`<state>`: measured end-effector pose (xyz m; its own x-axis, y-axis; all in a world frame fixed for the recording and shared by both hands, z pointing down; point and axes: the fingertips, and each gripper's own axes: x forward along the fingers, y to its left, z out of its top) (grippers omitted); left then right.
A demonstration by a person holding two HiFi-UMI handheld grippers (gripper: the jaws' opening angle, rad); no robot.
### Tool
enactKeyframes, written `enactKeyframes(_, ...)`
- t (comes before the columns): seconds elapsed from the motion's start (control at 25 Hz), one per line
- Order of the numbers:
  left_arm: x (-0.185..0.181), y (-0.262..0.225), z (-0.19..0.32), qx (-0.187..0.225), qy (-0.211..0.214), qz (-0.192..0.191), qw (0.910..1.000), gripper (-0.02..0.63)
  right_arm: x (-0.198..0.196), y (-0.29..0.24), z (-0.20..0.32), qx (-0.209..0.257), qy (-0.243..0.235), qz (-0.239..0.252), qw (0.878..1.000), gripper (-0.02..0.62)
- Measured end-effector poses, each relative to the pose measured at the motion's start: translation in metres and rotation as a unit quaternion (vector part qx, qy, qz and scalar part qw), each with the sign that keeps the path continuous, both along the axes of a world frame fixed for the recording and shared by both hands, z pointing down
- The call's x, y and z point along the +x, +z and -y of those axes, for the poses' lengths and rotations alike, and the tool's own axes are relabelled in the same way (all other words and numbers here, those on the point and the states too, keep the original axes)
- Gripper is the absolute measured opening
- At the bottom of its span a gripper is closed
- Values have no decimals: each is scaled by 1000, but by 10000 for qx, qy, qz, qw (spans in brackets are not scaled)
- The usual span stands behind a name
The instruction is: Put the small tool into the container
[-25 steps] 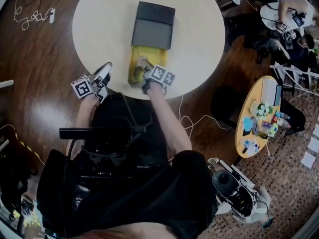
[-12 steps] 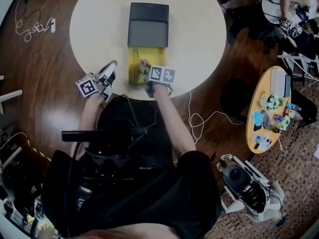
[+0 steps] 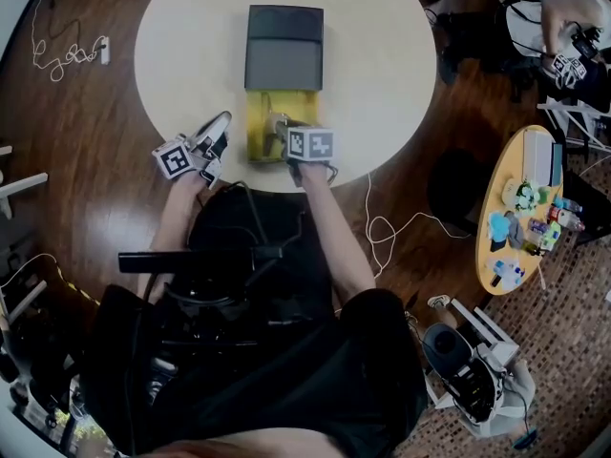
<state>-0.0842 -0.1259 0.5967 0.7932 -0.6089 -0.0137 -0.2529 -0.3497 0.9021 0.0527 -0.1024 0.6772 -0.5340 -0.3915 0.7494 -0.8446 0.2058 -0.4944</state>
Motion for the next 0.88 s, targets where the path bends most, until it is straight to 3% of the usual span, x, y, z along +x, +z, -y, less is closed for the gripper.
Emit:
enactKeyframes(0.08,-1,-4,16,114,-58,33,9999,-6,0,-1,2,16,-67,85,9999,101)
enactKeyframes(0.28,6,-16,55,322,-74,79,9994,-6,-23,0,-4,14,-769,128,9970,101)
enactKeyframes(0.44,17,-24,72,384,22,133,9992,-6,-20,1,-13,-141,-764,161,9968,102)
enactKeyframes(0.48,18,-24,73,386,49,151,9991,-6,-20,-1,-15,-205,-746,307,9965,122)
enactKeyframes(0.52,20,-24,74,385,74,156,9991,-6,-20,-3,-17,-265,-716,481,9959,187)
enactKeyframes(0.64,23,-22,76,358,102,169,9992,-6,-11,-10,-18,-140,-622,552,9964,193)
enactKeyframes(0.68,23,-22,78,375,91,198,9991,-6,-7,-12,-15,-26,-598,507,9969,189)
enactKeyframes(0.88,27,-20,101,499,10,497,9975,-6,-6,-14,-6,188,-698,321,9969,38)
